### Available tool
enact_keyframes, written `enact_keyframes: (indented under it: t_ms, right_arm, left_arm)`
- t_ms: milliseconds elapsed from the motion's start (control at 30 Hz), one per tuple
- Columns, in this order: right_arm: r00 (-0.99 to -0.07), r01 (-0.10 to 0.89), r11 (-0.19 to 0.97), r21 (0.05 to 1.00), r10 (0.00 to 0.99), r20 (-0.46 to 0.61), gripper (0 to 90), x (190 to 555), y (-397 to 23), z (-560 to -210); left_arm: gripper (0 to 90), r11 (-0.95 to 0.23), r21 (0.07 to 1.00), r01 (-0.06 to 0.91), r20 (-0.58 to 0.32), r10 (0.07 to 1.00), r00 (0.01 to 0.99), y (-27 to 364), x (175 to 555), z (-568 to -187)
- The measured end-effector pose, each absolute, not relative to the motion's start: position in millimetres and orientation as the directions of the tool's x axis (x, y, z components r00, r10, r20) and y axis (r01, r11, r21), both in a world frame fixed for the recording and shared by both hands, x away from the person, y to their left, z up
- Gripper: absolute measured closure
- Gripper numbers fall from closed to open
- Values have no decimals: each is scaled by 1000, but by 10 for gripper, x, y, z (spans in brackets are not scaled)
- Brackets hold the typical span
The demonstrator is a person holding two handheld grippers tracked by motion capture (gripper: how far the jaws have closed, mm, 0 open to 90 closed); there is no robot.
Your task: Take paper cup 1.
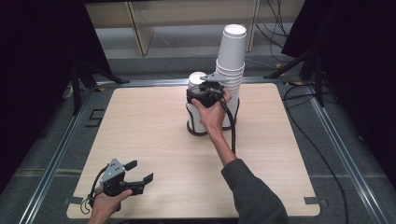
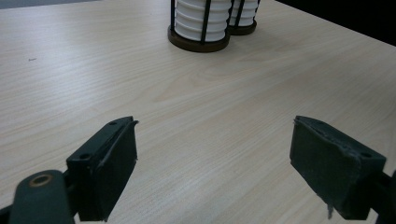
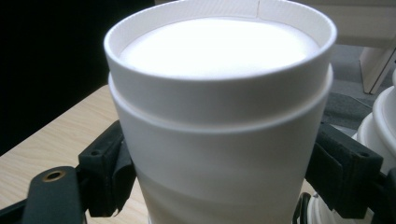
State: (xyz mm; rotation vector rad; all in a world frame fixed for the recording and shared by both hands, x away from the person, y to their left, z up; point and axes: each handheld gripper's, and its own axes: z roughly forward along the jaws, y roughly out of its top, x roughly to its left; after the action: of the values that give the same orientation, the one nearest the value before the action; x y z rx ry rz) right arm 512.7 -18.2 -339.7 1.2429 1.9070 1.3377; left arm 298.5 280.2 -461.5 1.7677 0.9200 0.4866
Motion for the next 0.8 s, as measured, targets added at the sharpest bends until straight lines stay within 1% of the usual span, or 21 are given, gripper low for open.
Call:
enact_keyframes:
  t_ms: [167,200,267,300,333,433,533,567,600,633,733,767,800]
  right_arm:
    - [-446,380,98,920,890,90,193,5112,-161,-3355]
    - [-444,370,88,925,891,93,194,5107,-162,-3333]
    - [-453,362,89,928,887,92,194,5107,-174,-3275]
    - [-454,368,76,927,885,107,194,5100,-178,-3245]
    - [-456,362,80,929,884,102,194,5094,-188,-3214]
    - [-456,345,63,936,883,109,194,5061,-200,-3120]
    - [-467,320,72,945,879,91,194,5042,-229,-3029]
    - [-466,322,56,945,878,106,195,5031,-238,-2999]
    - [-473,308,61,949,876,97,194,5033,-257,-2965]
    - [-475,298,57,953,875,96,194,5031,-270,-2931]
    - [-488,282,38,959,866,109,194,5015,-300,-2823]
    - [-496,282,34,959,861,115,194,5006,-308,-2785]
    - [-503,278,31,960,856,118,195,5001,-314,-2749]
  left_arm:
    - [146,-171,920,352,-95,775,625,2801,2984,-4613]
    - [146,-190,919,346,-77,774,628,2810,2986,-4603]
    - [146,-186,921,342,-77,773,629,2807,2987,-4603]
    - [146,-183,914,363,-87,785,614,2804,2965,-4597]
    - [146,-189,921,341,-75,773,630,2806,2987,-4601]
    - [146,-196,919,343,-70,774,629,2805,2982,-4600]
    - [146,-197,919,342,-68,775,629,2802,2980,-4600]
    - [146,-195,919,341,-69,774,629,2799,2982,-4602]
    - [146,-192,921,340,-71,774,629,2796,2984,-4606]
    - [146,-181,916,358,-89,778,622,2791,2972,-4608]
    - [146,-181,918,353,-87,777,624,2786,2974,-4612]
    - [146,-197,920,338,-67,772,632,2793,2986,-4608]
    - [146,-201,911,360,-72,782,619,2794,2966,-4599]
